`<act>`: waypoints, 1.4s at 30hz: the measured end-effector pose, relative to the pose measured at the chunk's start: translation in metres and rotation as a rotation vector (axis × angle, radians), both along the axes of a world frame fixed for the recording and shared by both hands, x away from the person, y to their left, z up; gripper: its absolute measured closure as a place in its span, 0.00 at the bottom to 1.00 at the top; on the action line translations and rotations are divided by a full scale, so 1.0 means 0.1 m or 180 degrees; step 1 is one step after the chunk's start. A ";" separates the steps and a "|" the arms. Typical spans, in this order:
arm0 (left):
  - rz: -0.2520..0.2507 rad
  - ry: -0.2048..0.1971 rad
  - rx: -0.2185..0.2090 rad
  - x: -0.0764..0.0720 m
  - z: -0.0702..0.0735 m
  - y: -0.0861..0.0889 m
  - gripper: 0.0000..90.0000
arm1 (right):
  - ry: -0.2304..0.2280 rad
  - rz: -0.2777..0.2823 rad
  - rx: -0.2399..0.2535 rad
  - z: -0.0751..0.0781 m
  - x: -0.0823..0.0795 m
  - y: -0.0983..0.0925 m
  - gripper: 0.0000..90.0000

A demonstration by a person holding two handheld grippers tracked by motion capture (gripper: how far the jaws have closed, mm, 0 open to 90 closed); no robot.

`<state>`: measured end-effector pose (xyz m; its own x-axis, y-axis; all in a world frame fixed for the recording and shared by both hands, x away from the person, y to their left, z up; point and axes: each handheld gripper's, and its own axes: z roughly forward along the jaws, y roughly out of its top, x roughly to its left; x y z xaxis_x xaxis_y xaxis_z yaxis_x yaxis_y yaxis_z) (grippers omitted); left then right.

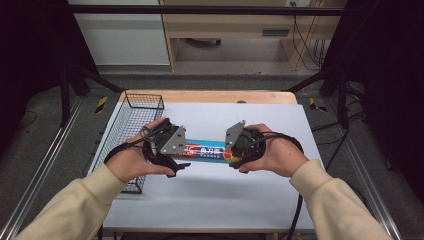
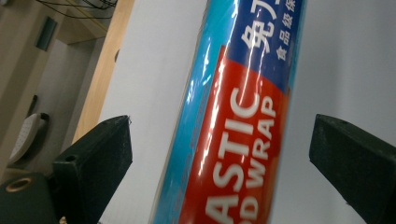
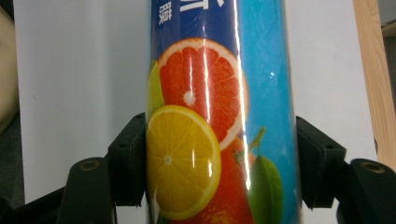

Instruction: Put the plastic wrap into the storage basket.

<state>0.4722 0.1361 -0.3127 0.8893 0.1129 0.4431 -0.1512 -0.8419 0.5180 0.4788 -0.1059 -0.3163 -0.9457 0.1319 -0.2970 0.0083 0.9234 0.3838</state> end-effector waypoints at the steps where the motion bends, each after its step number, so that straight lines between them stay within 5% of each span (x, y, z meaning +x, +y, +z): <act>1: -0.0019 0.0021 0.0032 0.01 -0.02 -0.02 0.07 | 0.0009 0.0015 0.0017 -0.01 0.00 0.02 0.36; 8: -0.0079 0.0176 0.0136 0.03 -0.08 -0.08 0.11 | 0.0052 0.0084 0.0033 0.00 -0.01 0.09 0.36; 21: -0.0201 0.0228 0.0391 0.02 -0.09 -0.16 0.32 | 0.0121 0.0148 0.0095 0.02 -0.03 0.15 0.36; 42: -0.0211 0.0288 0.0466 -0.04 -0.07 -0.16 0.35 | 0.0189 0.0258 0.0146 -0.01 -0.03 0.14 0.36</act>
